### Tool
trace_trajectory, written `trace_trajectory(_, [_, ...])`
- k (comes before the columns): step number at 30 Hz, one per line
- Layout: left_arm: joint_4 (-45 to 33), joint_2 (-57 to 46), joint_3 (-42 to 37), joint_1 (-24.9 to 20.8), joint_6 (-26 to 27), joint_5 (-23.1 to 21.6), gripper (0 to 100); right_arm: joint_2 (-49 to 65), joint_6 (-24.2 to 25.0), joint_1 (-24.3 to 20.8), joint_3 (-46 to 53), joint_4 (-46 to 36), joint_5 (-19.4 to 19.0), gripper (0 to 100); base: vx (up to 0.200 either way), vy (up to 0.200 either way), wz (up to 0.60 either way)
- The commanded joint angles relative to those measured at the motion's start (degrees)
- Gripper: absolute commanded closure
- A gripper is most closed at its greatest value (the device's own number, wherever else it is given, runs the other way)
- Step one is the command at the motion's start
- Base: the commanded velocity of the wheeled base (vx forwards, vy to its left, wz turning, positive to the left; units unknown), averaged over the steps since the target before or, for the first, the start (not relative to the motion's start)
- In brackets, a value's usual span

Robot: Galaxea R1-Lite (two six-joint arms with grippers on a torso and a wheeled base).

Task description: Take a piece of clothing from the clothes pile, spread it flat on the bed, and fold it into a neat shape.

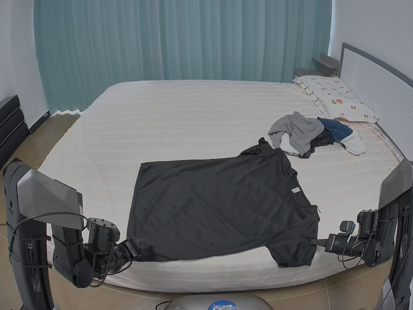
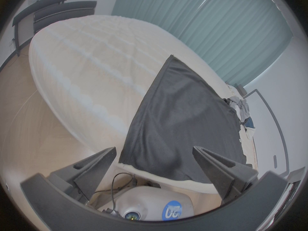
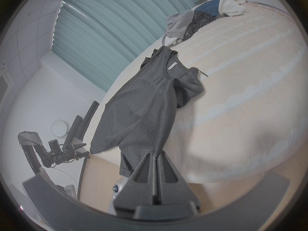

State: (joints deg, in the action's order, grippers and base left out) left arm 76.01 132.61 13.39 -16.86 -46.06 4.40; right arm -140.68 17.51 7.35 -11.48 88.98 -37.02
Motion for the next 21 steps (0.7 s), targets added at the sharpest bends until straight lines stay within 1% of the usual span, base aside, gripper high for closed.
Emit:
trace_trajectory(1, [3.0,3.2,-1.3,-0.2,1.7,0.2,0,0.1,0.0,-0.1,0.0,0.8,-0.1,100,0.000,0.000,0.00])
trace_trajectory(4, [3.7,3.5,-1.6,1.0,4.6,-1.7,0,0.1,0.0,-0.1,0.0,0.7,-0.2,100,0.000,0.000,0.00])
trace_trajectory(7, [3.9,3.4,-2.2,2.8,7.7,-7.5,0,0.1,0.1,-0.1,0.1,0.7,-0.2,100,0.000,0.000,0.00])
trace_trajectory(8, [3.9,3.4,-2.2,2.8,7.7,-7.5,0,0.1,0.1,-0.1,0.1,0.7,-0.2,100,0.000,0.000,0.00])
trace_trajectory(9, [4.0,3.1,-2.5,4.6,11.2,-10.5,0,0.1,0.1,-0.1,0.0,0.7,-0.2,100,0.000,0.000,0.00])
trace_trajectory(11, [4.1,3.6,-2.0,5.2,12.8,-10.9,0,0.1,0.1,-0.1,0.0,0.7,-0.3,100,0.000,0.000,0.00])
trace_trajectory(21, [4.1,4.2,-1.3,4.9,13.6,-10.6,0,0.3,0.3,-0.1,-0.1,0.7,-0.4,100,0.000,0.000,0.00])
